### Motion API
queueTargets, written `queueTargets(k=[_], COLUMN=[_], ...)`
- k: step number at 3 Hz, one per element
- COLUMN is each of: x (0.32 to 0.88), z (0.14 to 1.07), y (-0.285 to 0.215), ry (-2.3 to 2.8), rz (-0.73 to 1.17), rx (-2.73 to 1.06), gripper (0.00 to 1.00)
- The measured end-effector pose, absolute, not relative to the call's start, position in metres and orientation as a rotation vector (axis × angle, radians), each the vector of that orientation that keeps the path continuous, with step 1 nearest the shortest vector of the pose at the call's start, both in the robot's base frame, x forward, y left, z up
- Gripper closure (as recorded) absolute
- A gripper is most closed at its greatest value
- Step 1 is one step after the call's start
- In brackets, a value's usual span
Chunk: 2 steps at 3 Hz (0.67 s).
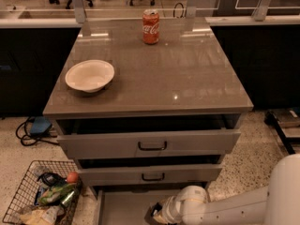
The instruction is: Pick rxbar blueberry from bottom drawer and place on counter
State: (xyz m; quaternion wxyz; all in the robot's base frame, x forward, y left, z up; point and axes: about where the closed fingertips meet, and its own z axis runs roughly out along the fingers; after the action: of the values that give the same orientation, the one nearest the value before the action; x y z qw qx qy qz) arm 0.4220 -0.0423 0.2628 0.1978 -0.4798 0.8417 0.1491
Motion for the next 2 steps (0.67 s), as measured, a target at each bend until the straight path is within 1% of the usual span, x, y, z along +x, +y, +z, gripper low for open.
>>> queueTargets(k=[1, 2], x=[0.410, 0.403], z=[0.298, 0.363], y=[-0.068, -0.095], ry=[2.335, 2.316], rz=[0.416, 0.361], rx=[-1.274, -1.220], gripper=[1.00, 1.00])
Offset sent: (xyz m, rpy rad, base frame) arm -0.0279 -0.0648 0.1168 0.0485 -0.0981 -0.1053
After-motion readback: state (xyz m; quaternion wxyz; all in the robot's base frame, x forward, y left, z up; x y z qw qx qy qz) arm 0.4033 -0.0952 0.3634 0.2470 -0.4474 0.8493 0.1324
